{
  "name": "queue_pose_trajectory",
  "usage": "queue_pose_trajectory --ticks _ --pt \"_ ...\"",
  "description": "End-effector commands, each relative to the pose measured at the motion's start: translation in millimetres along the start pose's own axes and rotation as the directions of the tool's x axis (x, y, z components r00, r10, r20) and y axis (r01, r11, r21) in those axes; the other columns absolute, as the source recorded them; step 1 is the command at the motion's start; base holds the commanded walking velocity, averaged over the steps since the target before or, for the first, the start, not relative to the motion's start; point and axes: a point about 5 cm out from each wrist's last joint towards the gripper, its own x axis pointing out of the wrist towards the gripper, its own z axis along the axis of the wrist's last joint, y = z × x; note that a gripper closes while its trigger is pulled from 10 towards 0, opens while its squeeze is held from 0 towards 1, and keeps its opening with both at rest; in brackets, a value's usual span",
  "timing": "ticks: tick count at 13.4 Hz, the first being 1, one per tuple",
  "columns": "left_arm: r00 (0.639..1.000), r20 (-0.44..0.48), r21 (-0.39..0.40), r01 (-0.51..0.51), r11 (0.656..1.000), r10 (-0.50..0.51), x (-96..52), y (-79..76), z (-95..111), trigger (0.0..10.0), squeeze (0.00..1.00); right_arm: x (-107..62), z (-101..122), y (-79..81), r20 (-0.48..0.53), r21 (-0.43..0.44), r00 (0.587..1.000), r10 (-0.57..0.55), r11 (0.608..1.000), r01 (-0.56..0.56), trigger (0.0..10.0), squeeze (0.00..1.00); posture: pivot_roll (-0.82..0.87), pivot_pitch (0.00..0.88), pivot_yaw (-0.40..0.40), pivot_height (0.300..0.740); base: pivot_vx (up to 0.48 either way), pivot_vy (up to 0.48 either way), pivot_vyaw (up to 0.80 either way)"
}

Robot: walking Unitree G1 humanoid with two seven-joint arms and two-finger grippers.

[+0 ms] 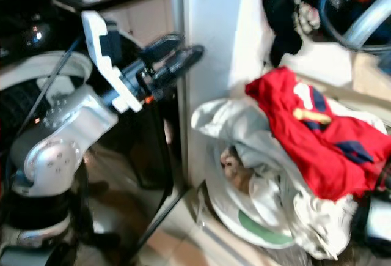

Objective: Clothes washing

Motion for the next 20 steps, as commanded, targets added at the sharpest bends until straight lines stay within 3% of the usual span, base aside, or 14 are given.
queue_pose_trajectory --ticks 1,4,6,7,8,11,14,16,18,19,20 --pt "1.0 -0.002 0.0 -0.019 1.0 0.019 5.6 -0.7 -3.3 10.0 1.0 10.6 1.2 13.3 0.027 0.02 0.998 0.06 0.998 -0.06 0.0 0.0 -0.11 0.0 0.024 0.74 0.0 0.0 0.0" --pt "0.997 0.044 0.01 -0.065 0.998 0.064 12.9 -0.9 -3.5 10.0 1.0 29.7 -11.8 35.7 0.072 0.167 0.984 0.161 0.971 -0.171 0.0 0.0 -0.11 0.0 0.018 0.74 0.0 0.0 0.0" --pt "0.993 0.067 0.035 -0.097 0.995 0.094 13.5 1.9 -1.8 10.0 1.0 32.3 -16.0 41.6 0.078 0.211 0.981 0.179 0.958 -0.192 0.0 0.0 -0.11 0.0 0.018 0.74 0.0 0.0 0.0" --pt "0.992 0.11 -0.003 -0.055 0.998 0.055 12.4 -2.2 1.5 10.0 0.0 33.4 -26.6 50.9 0.063 0.264 0.975 0.211 0.939 -0.22 0.0 0.0 -0.11 0.0 0.016 0.74 0.0 0.0 0.0" --pt "0.984 0.176 -0.07 0.012 0.997 0.001 10.3 -9.4 6.3 10.0 0.0 32.6 -34.5 55.2 0.05 0.299 0.974 0.219 0.928 -0.224 0.0 0.0 -0.11 0.0 0.019 0.74 0.0 0.0 0.0" --pt "0.963 0.244 -0.166 0.159 0.973 -0.116 3.8 -23.3 9.2 10.0 0.0 28.9 -43.4 57.5 0.036 0.344 0.98 0.197 0.918 -0.197 0.0 0.0 -0.11 0.0 0.028 0.74 0.0 0.0 0.0" --pt "0.984 0.149 -0.144 0.12 0.982 -0.098 3.6 -19.8 -4.6 10.0 0.0 27.5 -44.5 61.2 0.045 0.365 0.979 0.196 0.909 -0.199 0.0 0.0 -0.11 0.0 0.035 0.74 0.0 0.0 0.0" --pt "0.994 0.107 -0.113 0.046 0.993 -0.034 5.4 -12.1 -11.1 10.0 0.0 28.4 -42.2 68.8 0.065 0.381 0.97 0.233 0.893 -0.24 0.0 0.0 -0.11 0.0 0.036 0.74 0.0 0.0 0.0" --pt "0.992 0.129 -0.127 0.025 0.992 -0.008 4.9 -8.1 -8.6 10.0 0.0 27.6 -45.1 71.3 0.05 0.386 0.969 0.242 0.89 -0.242 0.0 0.0 -0.1 0.0 0.037 0.74 0.0 0.0 0.0" --pt "0.99 0.141 -0.145 0.024 0.989 -0.003 3.4 -6.8 -6.6 0.0 0.0 27.0 -46.5 71.5 0.044 0.388 0.97 0.24 0.891 -0.238 0.0 0.0 -0.1 0.0 0.04 0.74 0.0 0.0 0.0" --pt "0.988 0.155 -0.149 0.033 0.988 -0.009 2.3 -6.5 -4.6 0.0 0.0 26.6 -47.5 72.1 0.041 0.392 0.97 0.24 0.889 -0.237 0.0 0.0 -0.1 0.0 0.041 0.74 0.0 0.0 0.0"
